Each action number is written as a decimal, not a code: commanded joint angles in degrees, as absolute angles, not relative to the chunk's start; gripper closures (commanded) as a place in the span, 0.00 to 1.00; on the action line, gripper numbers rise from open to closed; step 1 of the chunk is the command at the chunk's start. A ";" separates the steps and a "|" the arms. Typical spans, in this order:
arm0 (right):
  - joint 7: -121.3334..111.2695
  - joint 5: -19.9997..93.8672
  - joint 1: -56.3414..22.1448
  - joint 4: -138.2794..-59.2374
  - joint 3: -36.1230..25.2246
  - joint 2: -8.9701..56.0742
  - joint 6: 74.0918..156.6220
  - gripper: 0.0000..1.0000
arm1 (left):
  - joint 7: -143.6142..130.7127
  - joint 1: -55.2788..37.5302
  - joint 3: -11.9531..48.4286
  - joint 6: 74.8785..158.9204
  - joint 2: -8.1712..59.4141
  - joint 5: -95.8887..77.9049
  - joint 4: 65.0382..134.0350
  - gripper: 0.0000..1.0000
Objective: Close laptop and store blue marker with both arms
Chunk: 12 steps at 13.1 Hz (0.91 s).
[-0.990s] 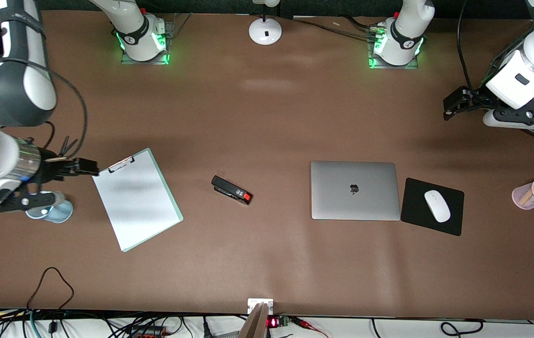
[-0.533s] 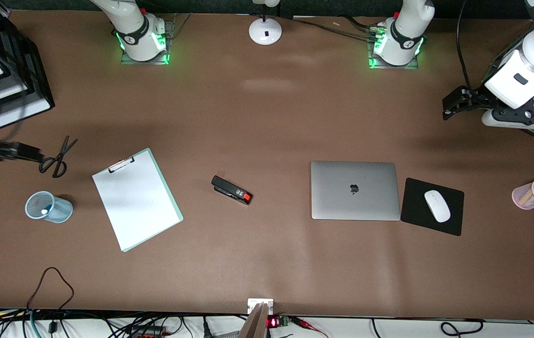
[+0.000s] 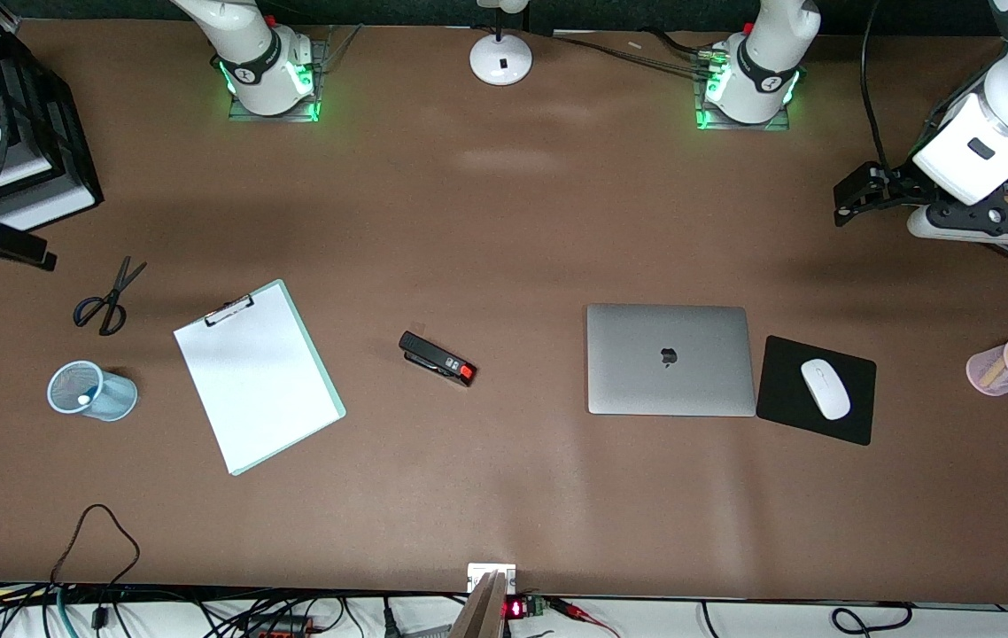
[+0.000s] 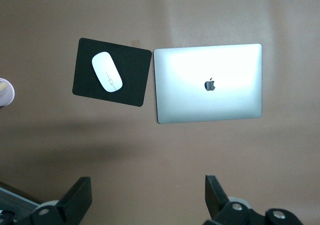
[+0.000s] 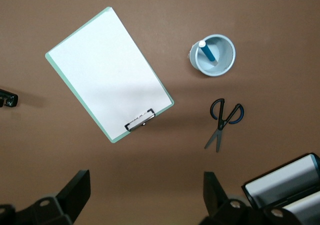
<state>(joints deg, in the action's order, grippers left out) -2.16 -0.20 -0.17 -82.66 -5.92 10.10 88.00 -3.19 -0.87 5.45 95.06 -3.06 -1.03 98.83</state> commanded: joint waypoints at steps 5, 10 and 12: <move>-3.42 -0.09 0.09 -88.33 -5.54 4.66 88.42 0.00 | -2.46 -1.05 6.84 95.18 -1.93 3.04 96.68 0.00; -2.55 -0.18 -0.18 -87.63 -5.45 4.31 88.07 0.00 | -3.34 0.09 8.26 95.11 -1.58 0.10 95.98 0.00; -2.55 -0.18 -0.18 -87.54 -5.36 4.39 88.15 0.00 | -3.33 0.00 8.43 94.57 -1.76 0.09 95.89 0.00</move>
